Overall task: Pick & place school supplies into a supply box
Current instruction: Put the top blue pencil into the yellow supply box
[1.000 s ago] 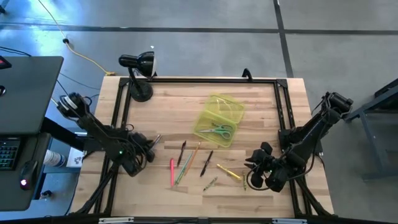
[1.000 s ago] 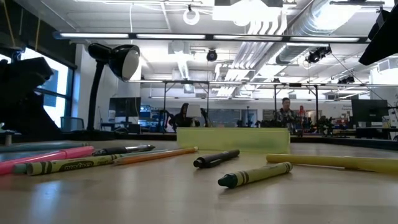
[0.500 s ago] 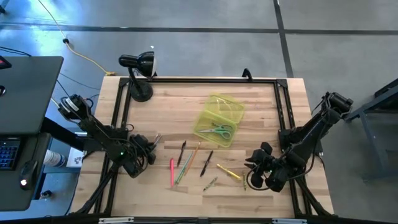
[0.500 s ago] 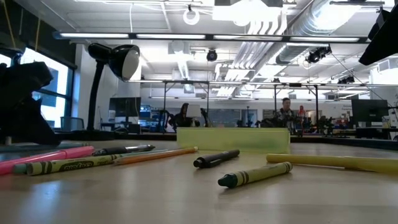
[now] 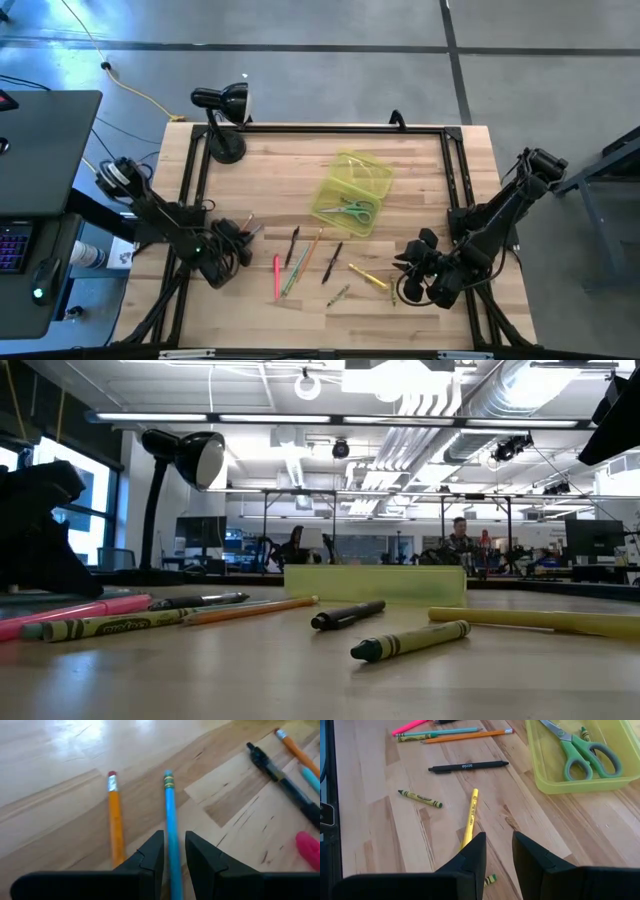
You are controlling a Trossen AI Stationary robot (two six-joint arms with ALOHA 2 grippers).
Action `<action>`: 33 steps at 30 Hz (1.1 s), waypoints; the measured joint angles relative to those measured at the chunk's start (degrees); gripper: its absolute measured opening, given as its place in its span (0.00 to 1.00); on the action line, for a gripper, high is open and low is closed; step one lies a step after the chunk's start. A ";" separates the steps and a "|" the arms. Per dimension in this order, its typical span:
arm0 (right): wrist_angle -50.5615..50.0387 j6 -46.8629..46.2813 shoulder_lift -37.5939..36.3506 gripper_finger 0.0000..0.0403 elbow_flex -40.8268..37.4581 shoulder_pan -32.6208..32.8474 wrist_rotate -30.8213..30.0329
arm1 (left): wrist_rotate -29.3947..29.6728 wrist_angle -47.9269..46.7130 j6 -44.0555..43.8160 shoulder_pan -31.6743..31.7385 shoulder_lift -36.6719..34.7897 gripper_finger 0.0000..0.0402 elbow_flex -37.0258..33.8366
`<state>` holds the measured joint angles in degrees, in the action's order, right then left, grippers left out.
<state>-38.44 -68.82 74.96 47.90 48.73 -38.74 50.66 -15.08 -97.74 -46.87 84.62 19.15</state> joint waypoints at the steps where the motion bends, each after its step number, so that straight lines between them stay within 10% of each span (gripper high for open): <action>1: 0.02 0.25 0.00 0.18 0.00 0.02 0.02 | 0.71 1.32 -0.01 0.00 1.64 0.28 0.01; 21: 0.17 0.90 -0.02 0.18 0.00 0.00 0.33 | 7.93 7.09 6.21 0.00 14.97 0.27 3.79; 33: 0.17 0.92 -0.02 0.18 0.00 0.02 1.26 | 9.78 9.37 5.59 0.41 15.23 0.08 4.26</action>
<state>-38.26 -67.90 74.94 47.90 48.75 -37.48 60.44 -5.72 -92.16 -46.46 99.86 23.41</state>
